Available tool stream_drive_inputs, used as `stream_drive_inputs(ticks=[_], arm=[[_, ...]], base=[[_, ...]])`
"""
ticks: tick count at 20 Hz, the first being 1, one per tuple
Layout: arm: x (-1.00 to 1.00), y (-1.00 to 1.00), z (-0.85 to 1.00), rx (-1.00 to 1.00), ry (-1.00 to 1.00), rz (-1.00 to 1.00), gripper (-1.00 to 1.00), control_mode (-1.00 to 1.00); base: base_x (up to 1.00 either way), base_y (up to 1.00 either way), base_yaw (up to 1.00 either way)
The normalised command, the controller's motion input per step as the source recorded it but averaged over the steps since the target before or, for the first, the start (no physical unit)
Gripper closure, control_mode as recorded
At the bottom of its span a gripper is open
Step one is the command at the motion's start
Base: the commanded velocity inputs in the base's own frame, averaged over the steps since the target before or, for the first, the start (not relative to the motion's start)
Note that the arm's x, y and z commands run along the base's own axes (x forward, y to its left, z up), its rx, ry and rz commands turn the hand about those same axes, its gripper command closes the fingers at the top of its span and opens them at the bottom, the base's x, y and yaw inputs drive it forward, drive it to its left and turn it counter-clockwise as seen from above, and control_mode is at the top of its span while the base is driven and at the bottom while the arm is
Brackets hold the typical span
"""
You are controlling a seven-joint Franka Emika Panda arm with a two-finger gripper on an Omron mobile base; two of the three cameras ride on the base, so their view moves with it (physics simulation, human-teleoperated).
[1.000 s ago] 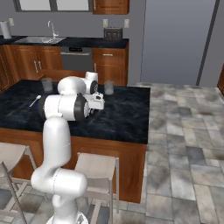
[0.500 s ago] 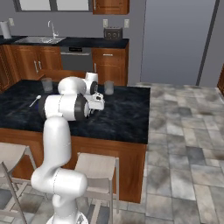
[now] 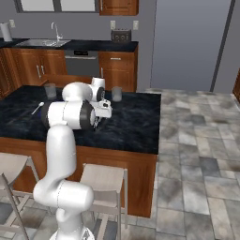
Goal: Take the tongs from the drawer on the left and place them on the dining counter next to the tray containing the hot dog.
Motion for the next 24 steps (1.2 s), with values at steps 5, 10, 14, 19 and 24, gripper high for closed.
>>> stream_drive_inputs(ticks=[5, 10, 14, 19, 24], arm=[[0.0, 0.0, 0.0, 0.0, 0.0, 0.0, -1.0, -1.0], [0.0, 0.0, 0.0, 0.0, 0.0, 0.0, -1.0, -1.0], [-0.29, -0.03, 0.42, 0.0, -0.06, 0.0, -1.0, -1.0], [-0.71, -0.09, 0.46, 0.0, -0.08, 0.0, -1.0, -1.0], [-0.94, -0.16, 0.06, 0.01, -0.12, 0.0, -1.0, -1.0]], base=[[0.0, 0.0, 0.0], [0.0, 0.0, 0.0], [0.0, 0.0, 0.0], [0.0, 0.0, 0.0], [0.0, 0.0, 0.0]])
